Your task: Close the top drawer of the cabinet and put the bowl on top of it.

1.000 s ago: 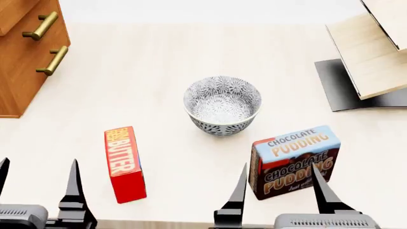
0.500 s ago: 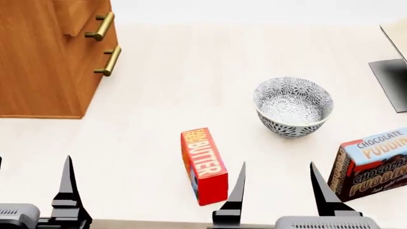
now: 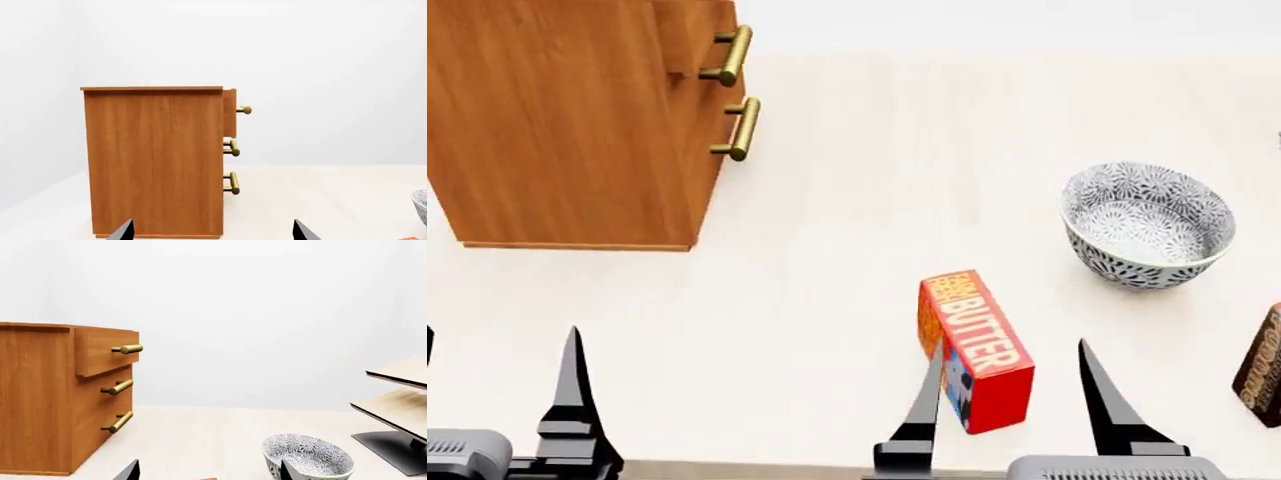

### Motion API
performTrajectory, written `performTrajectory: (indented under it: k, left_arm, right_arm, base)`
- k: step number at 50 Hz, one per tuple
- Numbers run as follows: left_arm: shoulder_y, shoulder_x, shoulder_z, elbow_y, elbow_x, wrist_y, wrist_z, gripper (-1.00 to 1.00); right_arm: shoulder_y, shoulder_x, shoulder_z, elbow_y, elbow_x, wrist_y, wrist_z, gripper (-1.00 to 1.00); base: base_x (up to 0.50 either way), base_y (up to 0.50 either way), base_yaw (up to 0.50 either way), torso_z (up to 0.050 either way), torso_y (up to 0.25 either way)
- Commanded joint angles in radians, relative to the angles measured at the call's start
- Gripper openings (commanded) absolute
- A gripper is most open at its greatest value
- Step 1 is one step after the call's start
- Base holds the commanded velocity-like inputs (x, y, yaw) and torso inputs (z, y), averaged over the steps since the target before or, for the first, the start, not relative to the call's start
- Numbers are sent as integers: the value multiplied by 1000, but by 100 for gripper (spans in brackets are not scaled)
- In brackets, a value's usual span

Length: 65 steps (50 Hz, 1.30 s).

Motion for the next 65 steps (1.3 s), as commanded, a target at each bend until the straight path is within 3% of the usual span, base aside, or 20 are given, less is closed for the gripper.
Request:
performTrajectory:
  k: [1, 32, 35, 65]
  left_arm:
    - [-2, -9, 8, -4, -10, 5, -10, 100]
    - [8, -32, 23, -1, -29, 16, -38, 100]
    - [8, -34, 24, 1, -30, 16, -40, 100]
    - [9, -55, 33, 9, -48, 19, -62, 100]
  right_arm:
    - [2, 9, -6, 4, 10, -6, 11, 100]
    - [-9, 28, -21, 25, 29, -62, 33, 100]
    - [3, 33, -29, 20, 37, -9, 31, 100]
    - [0, 57, -53, 24, 44, -55, 49, 100]
  base:
    - [0, 500, 0, 0, 0]
    - [0, 30, 0, 0, 0]
    - [0, 0, 0, 0, 0]
    - [495, 0, 0, 0, 0]
